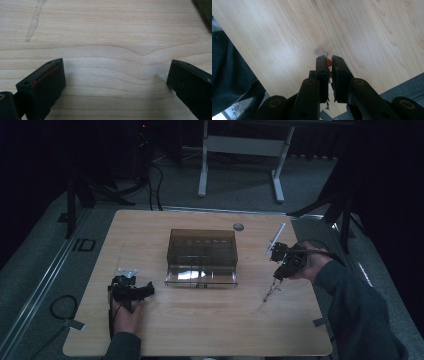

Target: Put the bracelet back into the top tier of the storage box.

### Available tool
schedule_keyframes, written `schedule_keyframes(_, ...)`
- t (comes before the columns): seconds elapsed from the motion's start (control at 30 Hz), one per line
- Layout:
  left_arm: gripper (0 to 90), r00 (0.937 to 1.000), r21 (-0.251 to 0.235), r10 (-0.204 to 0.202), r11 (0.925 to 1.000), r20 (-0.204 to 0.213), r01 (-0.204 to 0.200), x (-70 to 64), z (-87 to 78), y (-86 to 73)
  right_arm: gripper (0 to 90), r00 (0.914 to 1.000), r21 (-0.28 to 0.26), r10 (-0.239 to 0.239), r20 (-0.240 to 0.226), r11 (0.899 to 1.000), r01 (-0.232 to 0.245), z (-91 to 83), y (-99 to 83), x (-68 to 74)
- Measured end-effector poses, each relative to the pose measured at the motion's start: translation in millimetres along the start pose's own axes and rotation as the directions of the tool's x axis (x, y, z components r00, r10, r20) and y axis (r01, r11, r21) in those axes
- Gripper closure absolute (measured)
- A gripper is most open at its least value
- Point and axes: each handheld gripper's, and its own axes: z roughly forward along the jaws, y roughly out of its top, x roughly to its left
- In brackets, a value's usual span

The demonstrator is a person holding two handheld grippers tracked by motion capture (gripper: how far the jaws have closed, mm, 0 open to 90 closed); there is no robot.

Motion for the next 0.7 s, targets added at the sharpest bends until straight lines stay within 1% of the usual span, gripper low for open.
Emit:
schedule_keyframes(0.2,2.0,1.0000,0.000,0.000,1.0000,0.000,0.000,0.0,0.0,0.0,84.0,0.9999,0.002,-0.015,-0.002,1.000,0.015,-5.2,3.9,-0.5)
schedule_keyframes(0.37,2.0,1.0000,0.000,0.000,1.0000,0.000,0.000,0.0,0.0,0.0,84.0,0.9999,-0.002,-0.012,-0.004,1.000,0.012,-9.6,7.1,-2.3)
schedule_keyframes(0.7,2.0,1.0000,0.000,0.000,1.0000,0.000,0.000,0.0,0.0,0.0,84.0,0.9997,-0.008,-0.022,-0.001,1.000,0.022,-16.4,12.8,-3.8)
